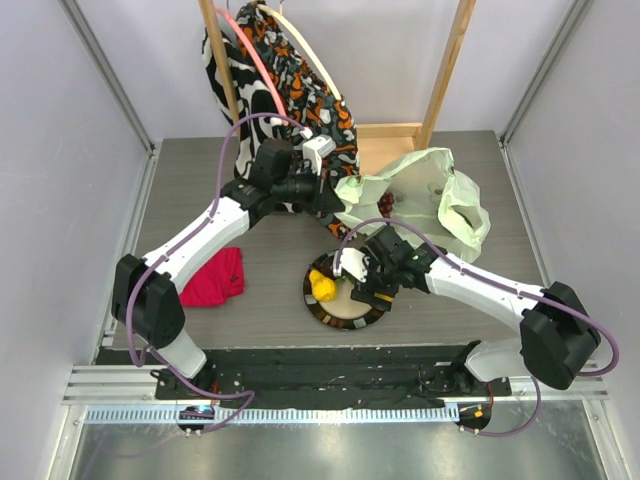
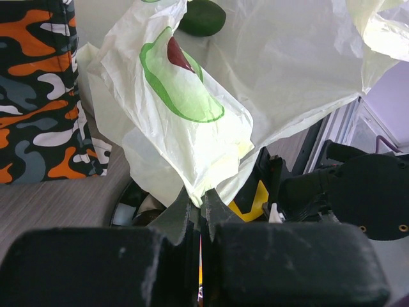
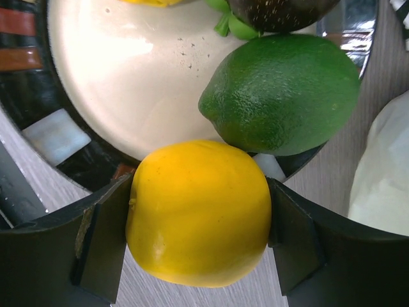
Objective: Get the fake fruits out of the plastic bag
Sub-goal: Place the fake fruit on the plate.
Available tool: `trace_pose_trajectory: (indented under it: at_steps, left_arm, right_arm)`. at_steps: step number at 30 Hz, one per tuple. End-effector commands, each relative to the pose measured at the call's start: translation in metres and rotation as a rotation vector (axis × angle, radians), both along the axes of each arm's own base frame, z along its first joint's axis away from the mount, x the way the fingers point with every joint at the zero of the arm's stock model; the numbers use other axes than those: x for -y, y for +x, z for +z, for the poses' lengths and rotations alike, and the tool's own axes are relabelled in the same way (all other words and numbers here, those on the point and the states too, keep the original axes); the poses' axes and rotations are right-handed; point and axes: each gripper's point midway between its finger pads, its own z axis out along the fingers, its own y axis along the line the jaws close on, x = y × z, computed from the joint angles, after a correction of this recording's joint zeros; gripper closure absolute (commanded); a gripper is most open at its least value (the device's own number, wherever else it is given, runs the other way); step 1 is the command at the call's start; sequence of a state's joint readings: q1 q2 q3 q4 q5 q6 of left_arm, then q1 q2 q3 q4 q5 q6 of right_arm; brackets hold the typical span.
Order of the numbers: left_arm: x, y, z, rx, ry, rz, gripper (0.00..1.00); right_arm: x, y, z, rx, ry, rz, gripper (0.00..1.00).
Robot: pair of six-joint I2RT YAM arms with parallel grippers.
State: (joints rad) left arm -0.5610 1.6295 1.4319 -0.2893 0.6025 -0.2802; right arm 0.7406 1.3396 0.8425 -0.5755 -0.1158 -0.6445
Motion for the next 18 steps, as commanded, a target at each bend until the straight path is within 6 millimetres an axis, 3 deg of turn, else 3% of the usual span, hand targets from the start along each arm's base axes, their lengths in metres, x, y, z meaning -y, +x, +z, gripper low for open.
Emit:
trace_pose_trajectory:
  at_steps: [1,2,6,7,9,14,15,17,18]
  left_arm:
    - [-0.002,0.001,0.018,0.049,-0.035,0.000,1.00]
    - [-0.001,0.001,0.019,0.047,-0.039,-0.001,1.00]
    - [0.001,0.003,0.017,0.043,-0.041,-0.001,1.00]
    - [0.001,0.003,0.017,0.041,-0.041,-0.002,1.00]
    - [0.001,0.002,0.017,0.037,-0.045,-0.004,1.00]
    - [0.003,0.000,0.017,0.026,-0.049,-0.013,1.00]
    - [0.003,0.001,0.016,0.023,-0.052,-0.015,1.00]
    - [0.004,0.001,0.017,0.022,-0.058,-0.016,1.00]
    - [0.005,0.001,0.016,0.015,-0.061,-0.018,1.00]
  right_arm:
    - [-0.008,0.013,0.000,0.057,0.037,-0.048,0.60]
    - [-0.008,0.014,-0.001,0.061,0.038,-0.053,0.58]
    - [-0.008,0.027,0.003,0.123,0.068,-0.122,0.31]
    - [-0.008,0.028,0.005,0.131,0.071,-0.131,0.16]
    - [-0.009,0.027,0.014,0.131,0.082,-0.127,0.02]
    - [-0.003,0.013,0.058,0.106,0.079,-0.088,0.00]
    - [0.001,0.009,0.081,0.122,0.094,-0.092,0.00]
    - [0.004,0.014,0.110,0.173,0.136,-0.142,0.00]
    - [0.001,0.010,0.140,0.188,0.198,-0.139,0.00]
